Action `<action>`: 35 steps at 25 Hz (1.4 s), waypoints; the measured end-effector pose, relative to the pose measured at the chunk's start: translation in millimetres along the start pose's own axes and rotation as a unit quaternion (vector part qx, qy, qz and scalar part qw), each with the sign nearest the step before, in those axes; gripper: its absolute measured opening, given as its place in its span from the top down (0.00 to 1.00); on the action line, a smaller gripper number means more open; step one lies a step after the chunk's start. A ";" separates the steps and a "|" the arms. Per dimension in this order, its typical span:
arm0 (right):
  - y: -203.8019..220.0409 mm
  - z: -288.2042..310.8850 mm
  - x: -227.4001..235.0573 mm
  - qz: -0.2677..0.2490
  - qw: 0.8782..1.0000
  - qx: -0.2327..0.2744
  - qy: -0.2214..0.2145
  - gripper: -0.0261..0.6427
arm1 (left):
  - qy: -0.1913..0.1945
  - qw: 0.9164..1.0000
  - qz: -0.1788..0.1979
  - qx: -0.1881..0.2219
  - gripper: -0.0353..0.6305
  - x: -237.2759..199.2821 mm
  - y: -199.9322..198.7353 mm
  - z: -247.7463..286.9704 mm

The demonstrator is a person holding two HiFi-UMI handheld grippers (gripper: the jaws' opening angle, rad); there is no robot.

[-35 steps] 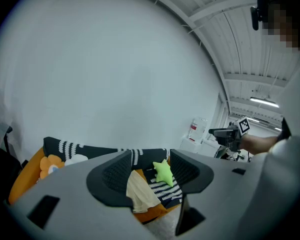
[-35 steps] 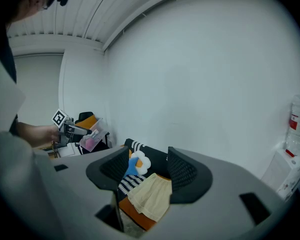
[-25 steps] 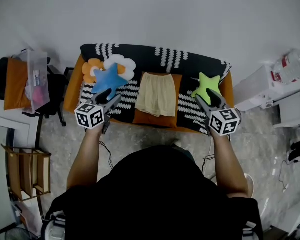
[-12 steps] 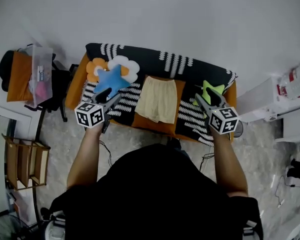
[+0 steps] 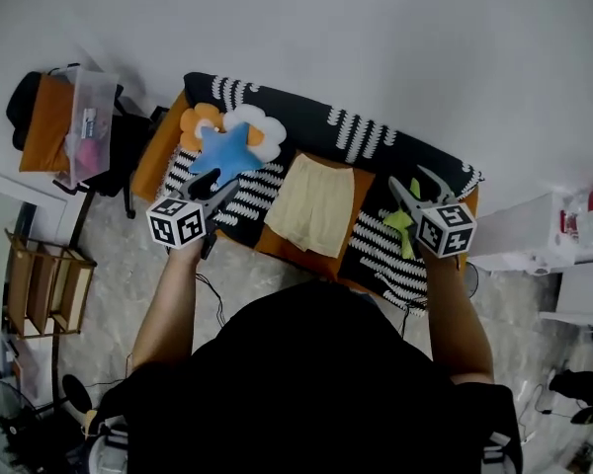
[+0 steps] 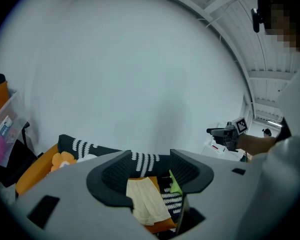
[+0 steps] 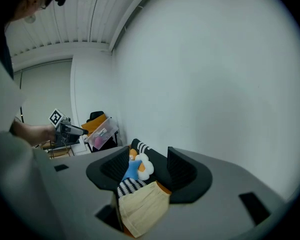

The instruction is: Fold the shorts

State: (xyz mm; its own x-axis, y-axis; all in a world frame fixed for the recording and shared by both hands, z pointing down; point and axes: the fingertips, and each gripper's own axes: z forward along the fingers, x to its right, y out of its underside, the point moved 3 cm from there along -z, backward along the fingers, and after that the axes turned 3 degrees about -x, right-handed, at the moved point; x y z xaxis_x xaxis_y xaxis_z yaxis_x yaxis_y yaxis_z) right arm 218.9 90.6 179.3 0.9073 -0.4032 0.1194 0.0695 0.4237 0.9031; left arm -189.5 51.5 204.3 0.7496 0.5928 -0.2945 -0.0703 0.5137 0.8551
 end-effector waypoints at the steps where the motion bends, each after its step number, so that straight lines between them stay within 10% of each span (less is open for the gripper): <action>1: -2.3 6.2 6.6 -0.002 1.000 -0.002 -0.005 0.59 | -0.006 1.000 -0.003 0.001 0.56 -1.2 -0.7 3.3; 20: -46.8 132.5 83.0 -0.075 0.986 -0.041 -0.144 0.60 | -0.140 0.988 -0.061 0.013 0.56 -5.4 4.7 26.9; 35: -11.2 248.9 72.9 -0.154 0.949 -0.110 -0.251 0.59 | -0.203 0.972 -0.116 -0.019 0.56 -31.6 60.1 29.9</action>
State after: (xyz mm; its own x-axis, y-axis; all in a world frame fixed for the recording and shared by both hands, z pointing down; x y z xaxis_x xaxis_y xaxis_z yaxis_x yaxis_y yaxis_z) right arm 181.0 -145.4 280.5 0.5211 -0.8480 0.0961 0.4346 0.3606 0.8253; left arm -197.8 45.1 277.8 0.9456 0.1681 -0.2785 0.1139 0.6309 0.7674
